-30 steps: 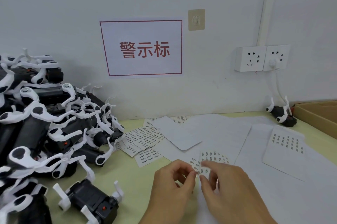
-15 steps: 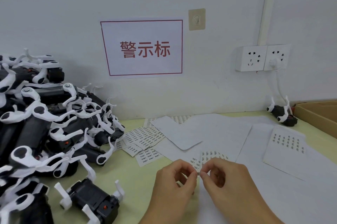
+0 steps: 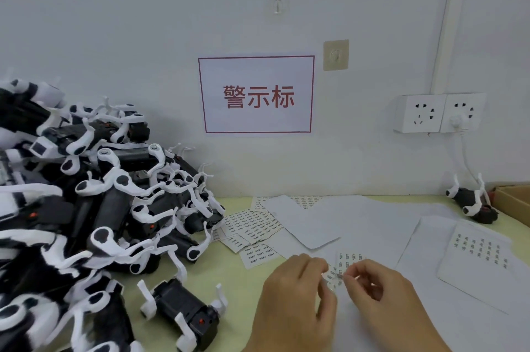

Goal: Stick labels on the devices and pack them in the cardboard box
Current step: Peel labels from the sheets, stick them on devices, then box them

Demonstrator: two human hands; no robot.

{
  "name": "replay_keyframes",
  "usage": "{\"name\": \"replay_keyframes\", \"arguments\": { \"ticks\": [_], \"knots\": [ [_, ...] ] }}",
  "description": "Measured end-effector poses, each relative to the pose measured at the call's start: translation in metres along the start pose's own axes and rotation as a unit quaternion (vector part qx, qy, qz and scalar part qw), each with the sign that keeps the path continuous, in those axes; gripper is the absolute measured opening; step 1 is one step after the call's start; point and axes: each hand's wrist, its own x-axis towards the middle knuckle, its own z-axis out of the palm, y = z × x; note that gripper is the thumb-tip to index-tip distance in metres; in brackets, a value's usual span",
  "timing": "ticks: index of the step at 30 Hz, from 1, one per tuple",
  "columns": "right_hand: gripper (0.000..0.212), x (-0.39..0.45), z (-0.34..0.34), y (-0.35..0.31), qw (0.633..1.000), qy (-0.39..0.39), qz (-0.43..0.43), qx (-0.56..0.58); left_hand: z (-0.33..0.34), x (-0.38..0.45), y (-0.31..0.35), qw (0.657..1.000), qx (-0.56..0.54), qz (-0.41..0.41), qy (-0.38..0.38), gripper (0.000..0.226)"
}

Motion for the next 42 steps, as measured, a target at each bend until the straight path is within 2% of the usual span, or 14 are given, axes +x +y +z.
{"name": "replay_keyframes", "arguments": {
  "ticks": [1,3,8,12,17,22,27,32,34,39,42],
  "knots": [
    [0.022,0.0,0.0,0.0,1.0,0.001,0.006,0.004,-0.004,0.004,0.001,0.997,0.063,0.03,-0.012,0.02],
    [0.022,0.0,0.0,0.0,1.0,0.003,0.018,0.006,-0.019,0.016,0.004,0.982,0.184,0.017,-0.03,0.024],
    [0.022,0.001,0.0,-0.003,0.999,0.008,0.032,0.004,-0.068,0.034,-0.018,0.921,0.358,-0.153,0.004,0.03],
    [0.021,0.003,0.0,-0.006,0.999,0.003,0.032,0.005,-0.103,0.033,-0.041,0.829,0.453,-0.321,-0.064,0.039],
    [0.023,0.001,-0.001,-0.005,0.999,-0.005,0.035,0.008,-0.095,0.017,-0.054,0.833,0.423,-0.326,-0.141,0.023],
    [0.023,0.001,0.0,-0.006,0.999,-0.01,0.044,-0.001,-0.1,0.018,-0.053,0.834,0.421,-0.316,-0.165,0.022],
    [0.024,0.0,0.001,-0.006,0.999,-0.003,0.048,0.0,-0.102,0.021,-0.055,0.882,0.347,-0.299,-0.109,0.038],
    [0.021,-0.002,0.001,-0.012,0.998,-0.015,0.051,0.014,-0.094,0.028,-0.055,0.944,0.167,-0.266,-0.097,0.04],
    [0.017,-0.004,0.001,-0.014,0.998,-0.031,0.051,0.024,-0.092,0.031,-0.05,0.958,0.104,-0.262,-0.052,0.038],
    [0.013,-0.011,0.001,-0.023,0.99,-0.08,0.055,0.099,-0.088,0.038,-0.04,0.948,-0.058,-0.29,0.12,0.035],
    [0.019,-0.013,0.006,-0.026,0.98,-0.09,0.074,0.16,-0.08,0.037,-0.034,0.921,-0.14,-0.323,0.168,0.036]
  ]
}}
